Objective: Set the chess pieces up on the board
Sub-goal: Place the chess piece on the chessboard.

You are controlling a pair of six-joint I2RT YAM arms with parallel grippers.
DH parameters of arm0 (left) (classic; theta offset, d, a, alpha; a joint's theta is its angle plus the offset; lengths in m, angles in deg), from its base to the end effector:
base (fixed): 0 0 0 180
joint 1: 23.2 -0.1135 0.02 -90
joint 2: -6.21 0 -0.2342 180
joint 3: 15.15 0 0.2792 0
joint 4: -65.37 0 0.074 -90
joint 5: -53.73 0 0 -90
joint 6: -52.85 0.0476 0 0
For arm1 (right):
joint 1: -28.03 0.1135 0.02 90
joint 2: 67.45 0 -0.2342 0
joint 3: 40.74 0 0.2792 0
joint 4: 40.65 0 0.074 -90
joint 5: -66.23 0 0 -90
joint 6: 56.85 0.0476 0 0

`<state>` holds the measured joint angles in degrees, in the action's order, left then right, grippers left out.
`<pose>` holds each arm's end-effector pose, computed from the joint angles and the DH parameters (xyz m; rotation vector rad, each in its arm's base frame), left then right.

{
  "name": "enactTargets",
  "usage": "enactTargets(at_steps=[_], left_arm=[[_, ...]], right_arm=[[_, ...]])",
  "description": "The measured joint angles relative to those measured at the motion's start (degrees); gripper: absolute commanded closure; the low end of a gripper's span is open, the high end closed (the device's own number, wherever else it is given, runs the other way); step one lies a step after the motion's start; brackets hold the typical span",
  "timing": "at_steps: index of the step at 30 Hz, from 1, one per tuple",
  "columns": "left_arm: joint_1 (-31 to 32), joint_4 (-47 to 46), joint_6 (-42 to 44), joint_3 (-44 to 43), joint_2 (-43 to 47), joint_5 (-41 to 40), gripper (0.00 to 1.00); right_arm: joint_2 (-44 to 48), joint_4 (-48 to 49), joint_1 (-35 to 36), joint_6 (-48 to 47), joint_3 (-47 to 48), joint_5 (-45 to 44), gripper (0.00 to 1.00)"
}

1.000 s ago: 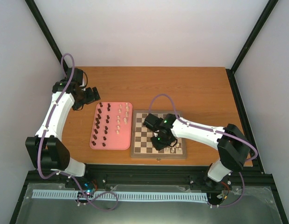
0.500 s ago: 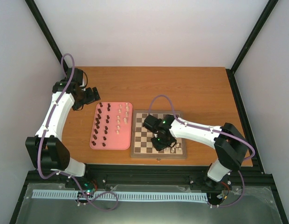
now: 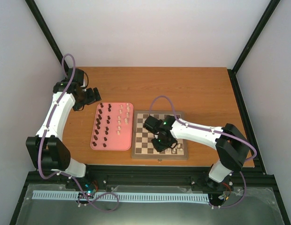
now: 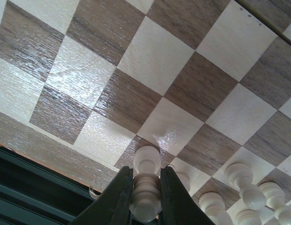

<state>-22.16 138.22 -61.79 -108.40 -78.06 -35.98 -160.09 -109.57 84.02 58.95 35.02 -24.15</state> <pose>0.3259 -0.0062 0.2809 -0.5494 2.6377 -0.1456 0.1719 0.2542 0.1451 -0.8020 2.9749 0.0662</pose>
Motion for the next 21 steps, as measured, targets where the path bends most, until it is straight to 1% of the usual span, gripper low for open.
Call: enactTargets(at_steps=[21], left_arm=[[0.00, 0.00, 0.00, 0.00, -0.13, 0.00, 0.00]], right_arm=[[1.01, 1.51, 0.96, 0.83, -1.16, 0.11, 0.87]])
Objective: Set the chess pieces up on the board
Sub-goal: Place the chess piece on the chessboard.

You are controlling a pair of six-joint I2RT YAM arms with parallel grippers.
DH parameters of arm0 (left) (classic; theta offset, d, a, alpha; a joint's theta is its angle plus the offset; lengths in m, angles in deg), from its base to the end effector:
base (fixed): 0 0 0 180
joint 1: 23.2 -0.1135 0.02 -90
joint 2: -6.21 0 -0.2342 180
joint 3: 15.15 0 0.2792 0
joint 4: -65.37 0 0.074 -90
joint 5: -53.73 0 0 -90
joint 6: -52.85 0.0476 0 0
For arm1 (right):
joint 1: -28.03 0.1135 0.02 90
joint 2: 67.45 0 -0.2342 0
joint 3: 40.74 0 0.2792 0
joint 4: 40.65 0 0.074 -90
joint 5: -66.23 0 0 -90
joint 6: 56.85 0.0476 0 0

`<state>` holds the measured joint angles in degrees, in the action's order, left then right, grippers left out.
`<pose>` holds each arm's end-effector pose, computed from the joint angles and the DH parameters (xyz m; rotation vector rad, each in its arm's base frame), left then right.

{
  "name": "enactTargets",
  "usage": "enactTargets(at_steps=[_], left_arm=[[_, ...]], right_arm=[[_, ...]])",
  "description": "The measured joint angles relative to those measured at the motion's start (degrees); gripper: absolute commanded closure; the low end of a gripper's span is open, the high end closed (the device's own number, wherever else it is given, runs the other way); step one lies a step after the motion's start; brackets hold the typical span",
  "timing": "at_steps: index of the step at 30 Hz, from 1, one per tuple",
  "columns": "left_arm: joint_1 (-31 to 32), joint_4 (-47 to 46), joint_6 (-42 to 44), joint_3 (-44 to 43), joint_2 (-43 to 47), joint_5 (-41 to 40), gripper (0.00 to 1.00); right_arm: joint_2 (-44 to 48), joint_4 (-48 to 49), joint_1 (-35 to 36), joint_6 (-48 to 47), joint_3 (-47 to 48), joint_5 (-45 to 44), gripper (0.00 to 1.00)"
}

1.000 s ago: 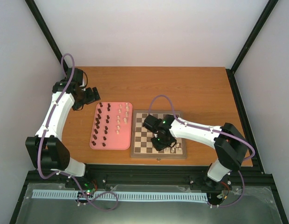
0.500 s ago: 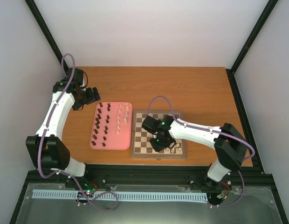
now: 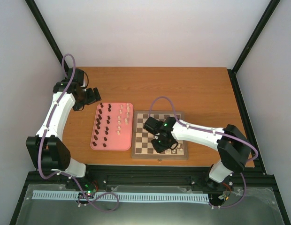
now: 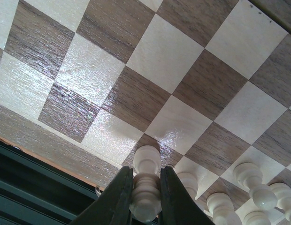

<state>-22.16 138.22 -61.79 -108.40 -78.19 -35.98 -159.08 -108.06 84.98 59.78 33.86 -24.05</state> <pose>0.3263 -0.0062 0.2802 -0.5499 2.6399 -0.1450 0.1668 0.2559 0.1448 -0.8011 2.9580 0.0936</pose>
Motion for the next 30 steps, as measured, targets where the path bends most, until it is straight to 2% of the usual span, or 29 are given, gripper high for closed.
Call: enactTargets(at_steps=[30], left_arm=[[0.00, 0.00, 0.00, 0.00, 0.00, 0.02, 0.00]], right_arm=[[0.83, -0.83, 0.11, 0.83, -0.13, -0.13, 0.87]])
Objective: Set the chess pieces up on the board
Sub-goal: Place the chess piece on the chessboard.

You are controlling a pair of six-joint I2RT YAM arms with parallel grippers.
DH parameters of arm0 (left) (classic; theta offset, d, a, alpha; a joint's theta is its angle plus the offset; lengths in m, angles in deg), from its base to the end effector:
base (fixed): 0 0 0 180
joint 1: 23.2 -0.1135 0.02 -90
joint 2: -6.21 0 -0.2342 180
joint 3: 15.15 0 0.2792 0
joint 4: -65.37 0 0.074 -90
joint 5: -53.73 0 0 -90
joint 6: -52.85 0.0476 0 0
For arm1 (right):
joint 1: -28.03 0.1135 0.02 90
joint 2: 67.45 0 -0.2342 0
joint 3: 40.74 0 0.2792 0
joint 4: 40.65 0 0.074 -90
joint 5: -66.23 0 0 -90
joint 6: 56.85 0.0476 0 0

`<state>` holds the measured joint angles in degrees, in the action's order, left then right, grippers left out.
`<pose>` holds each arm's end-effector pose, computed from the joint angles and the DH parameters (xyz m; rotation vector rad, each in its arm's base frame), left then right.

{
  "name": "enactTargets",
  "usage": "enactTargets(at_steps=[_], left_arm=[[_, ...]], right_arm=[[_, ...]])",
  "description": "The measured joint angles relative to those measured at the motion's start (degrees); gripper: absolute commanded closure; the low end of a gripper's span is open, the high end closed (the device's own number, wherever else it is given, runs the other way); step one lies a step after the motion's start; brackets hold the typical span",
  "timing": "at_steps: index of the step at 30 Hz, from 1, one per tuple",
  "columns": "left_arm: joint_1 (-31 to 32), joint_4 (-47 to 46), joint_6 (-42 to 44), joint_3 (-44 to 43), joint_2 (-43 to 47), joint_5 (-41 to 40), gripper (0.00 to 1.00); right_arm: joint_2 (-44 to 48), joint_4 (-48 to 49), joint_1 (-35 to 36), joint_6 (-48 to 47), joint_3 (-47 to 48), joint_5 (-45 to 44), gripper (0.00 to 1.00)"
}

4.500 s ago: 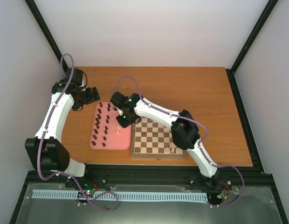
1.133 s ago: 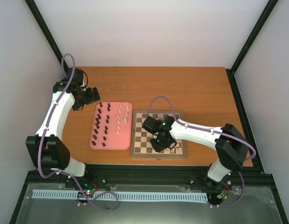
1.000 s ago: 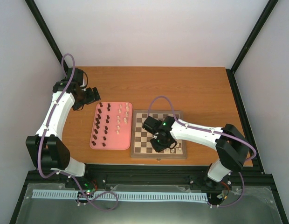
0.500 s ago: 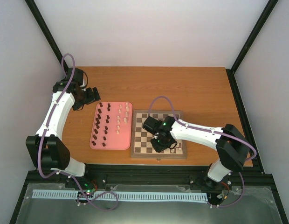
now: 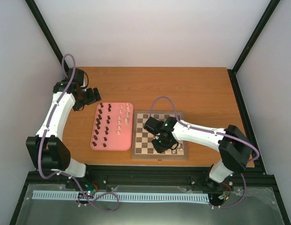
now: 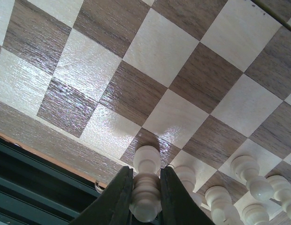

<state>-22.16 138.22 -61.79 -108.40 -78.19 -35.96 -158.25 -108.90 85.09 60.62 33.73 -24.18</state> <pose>0.3263 -0.0062 0.2802 -0.5498 2.6400 -0.1455 0.1649 0.2538 0.1481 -0.7823 2.9640 0.0895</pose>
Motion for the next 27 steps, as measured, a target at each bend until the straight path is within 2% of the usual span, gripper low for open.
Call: enactTargets(at_steps=[7, 16, 27], left_arm=[[0.00, 0.00, 0.00, 0.00, 0.00, 0.00, 0.00], [0.00, 0.00, 0.00, 0.00, 0.00, 0.02, 0.00], [0.00, 0.00, 0.00, 0.00, 0.00, 0.04, 0.00]], right_arm=[[-0.24, 0.20, 0.00, 0.02, -0.26, 0.00, 0.86], [-0.31, 0.35, 0.26, 0.24, -0.42, -0.02, 0.69], [-0.33, 0.31, 0.52, -0.04, -0.09, -0.04, 0.69]])
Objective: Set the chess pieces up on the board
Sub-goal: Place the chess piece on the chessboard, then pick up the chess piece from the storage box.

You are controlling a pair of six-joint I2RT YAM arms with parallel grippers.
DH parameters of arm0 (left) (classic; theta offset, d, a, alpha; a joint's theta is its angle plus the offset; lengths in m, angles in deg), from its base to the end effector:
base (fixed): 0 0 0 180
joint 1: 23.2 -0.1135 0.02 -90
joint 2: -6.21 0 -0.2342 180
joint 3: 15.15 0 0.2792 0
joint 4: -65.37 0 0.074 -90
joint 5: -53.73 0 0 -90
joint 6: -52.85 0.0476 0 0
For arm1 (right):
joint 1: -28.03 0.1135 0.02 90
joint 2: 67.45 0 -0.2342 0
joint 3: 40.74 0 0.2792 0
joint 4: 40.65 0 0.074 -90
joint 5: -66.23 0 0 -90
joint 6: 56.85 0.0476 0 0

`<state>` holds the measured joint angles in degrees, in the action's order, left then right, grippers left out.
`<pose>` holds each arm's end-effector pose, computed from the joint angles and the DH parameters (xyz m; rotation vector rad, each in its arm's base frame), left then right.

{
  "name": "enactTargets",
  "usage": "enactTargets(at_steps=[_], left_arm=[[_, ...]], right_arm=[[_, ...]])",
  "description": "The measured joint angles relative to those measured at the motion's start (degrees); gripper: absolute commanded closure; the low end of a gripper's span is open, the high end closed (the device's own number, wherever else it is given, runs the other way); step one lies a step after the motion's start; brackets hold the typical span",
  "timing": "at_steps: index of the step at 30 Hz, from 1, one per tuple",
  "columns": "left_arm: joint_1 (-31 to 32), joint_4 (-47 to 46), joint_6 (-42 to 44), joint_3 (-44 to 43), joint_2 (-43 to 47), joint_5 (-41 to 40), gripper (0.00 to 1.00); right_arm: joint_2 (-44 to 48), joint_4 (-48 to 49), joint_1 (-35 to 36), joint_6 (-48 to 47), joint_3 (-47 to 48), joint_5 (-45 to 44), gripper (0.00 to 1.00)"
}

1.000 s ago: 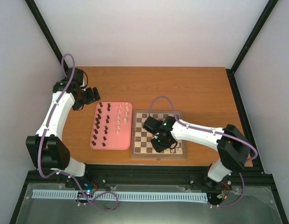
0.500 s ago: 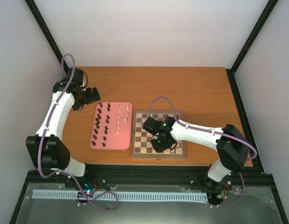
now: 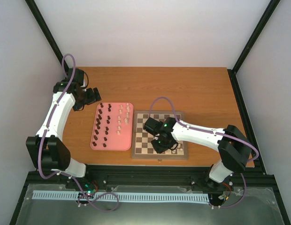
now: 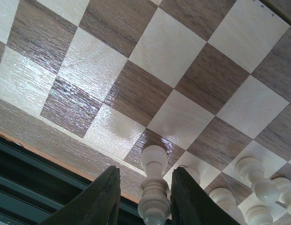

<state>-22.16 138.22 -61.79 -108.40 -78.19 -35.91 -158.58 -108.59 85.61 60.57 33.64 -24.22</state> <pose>0.3263 -0.0062 0.2802 -0.5496 2.6402 -0.1466 0.1629 0.2558 0.1461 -0.7973 2.9613 0.0872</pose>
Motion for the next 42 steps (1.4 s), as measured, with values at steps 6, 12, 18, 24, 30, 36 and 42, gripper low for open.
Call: enactTargets(at_steps=[6, 12, 18, 24, 30, 36, 42], left_arm=[[0.00, 0.00, 0.00, 0.00, 0.00, -0.02, 0.00], [0.00, -0.02, 0.00, 0.00, 0.00, 0.02, 0.00], [0.00, -0.02, 0.00, 0.00, 0.00, 0.04, 0.00], [0.00, -0.02, 0.00, 0.00, 0.02, 0.07, 0.00], [0.00, 0.00, 0.00, 0.00, 0.02, 0.07, 0.00], [0.00, -0.02, 0.00, 0.00, 0.04, 0.11, 0.00], [0.00, -0.02, 0.00, 0.00, 0.31, 0.28, 0.00]], right_arm=[[0.00, -0.02, 0.00, -0.28, 0.22, 0.02, 0.70], [-0.02, -0.22, 0.00, -0.39, 0.22, -0.20, 0.64], [-0.02, -0.39, 0.00, -0.46, 0.26, -0.52, 0.58], [-1.11, -1.55, 0.02, -0.85, 3.02, -2.25, 0.45], [-2.23, -2.60, 0.04, -1.60, 7.89, -3.78, 0.42], [-7.39, -4.09, 0.04, -3.45, 17.86, -5.09, 0.43], [-15.80, -3.41, 0.07, -6.34, 32.54, -4.85, 0.44]])
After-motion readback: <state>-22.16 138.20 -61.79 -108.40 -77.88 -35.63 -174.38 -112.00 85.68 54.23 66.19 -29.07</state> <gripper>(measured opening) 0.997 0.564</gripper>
